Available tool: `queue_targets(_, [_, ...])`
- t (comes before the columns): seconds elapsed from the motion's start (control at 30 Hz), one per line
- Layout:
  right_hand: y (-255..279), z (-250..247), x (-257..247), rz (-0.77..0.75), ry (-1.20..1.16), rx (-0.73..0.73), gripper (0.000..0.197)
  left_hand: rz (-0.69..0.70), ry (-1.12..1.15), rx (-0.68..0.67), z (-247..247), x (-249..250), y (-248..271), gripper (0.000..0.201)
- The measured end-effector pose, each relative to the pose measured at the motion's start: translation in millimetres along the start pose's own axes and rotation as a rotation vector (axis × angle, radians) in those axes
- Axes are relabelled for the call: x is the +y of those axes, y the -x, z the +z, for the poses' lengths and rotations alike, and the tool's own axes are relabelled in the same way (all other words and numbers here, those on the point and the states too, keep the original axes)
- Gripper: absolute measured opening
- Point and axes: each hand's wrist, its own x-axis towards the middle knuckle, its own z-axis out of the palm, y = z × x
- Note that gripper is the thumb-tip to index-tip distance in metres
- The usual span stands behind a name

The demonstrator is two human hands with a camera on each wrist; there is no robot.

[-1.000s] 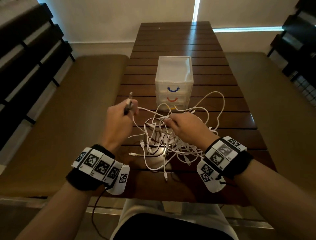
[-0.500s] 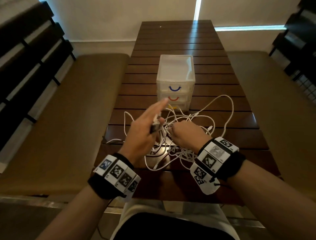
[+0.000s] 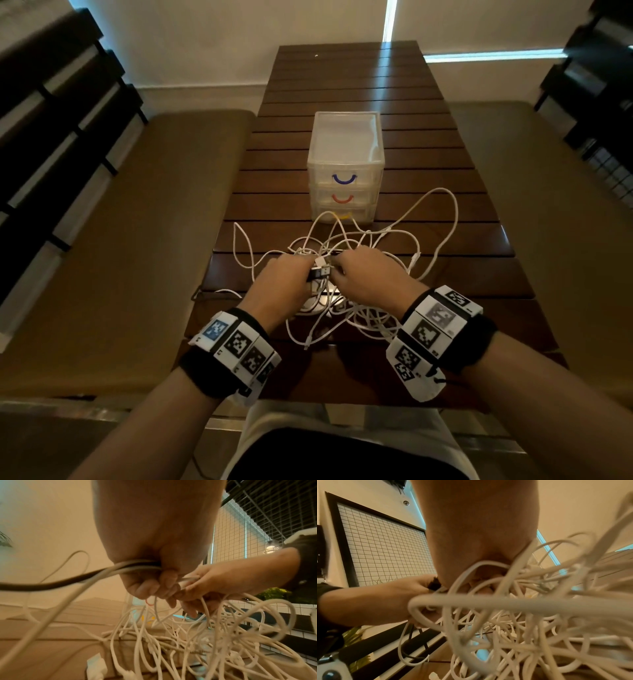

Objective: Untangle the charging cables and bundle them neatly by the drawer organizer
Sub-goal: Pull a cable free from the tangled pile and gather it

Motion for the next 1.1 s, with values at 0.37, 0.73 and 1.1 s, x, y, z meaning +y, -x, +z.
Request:
queue_targets(0.37, [-2.0, -16.0, 14.4, 0.000, -0.029, 0.243, 0.030, -0.072, 0.359, 0.472, -51.3, -18.1, 7.4, 0.014])
queue_targets(0.73, [7.7, -15.5, 25.2, -0.014, -0.066, 0.167, 0.025, -0.248, 0.294, 0.354, -58.9, -52.3, 17.8, 0.027])
queue_targets(1.1, [1.1, -3.8, -14.8, -0.185, 0.034, 0.374, 0.020, -0.466, 0.363, 0.339, -63.8, -109.6, 33.2, 0.023])
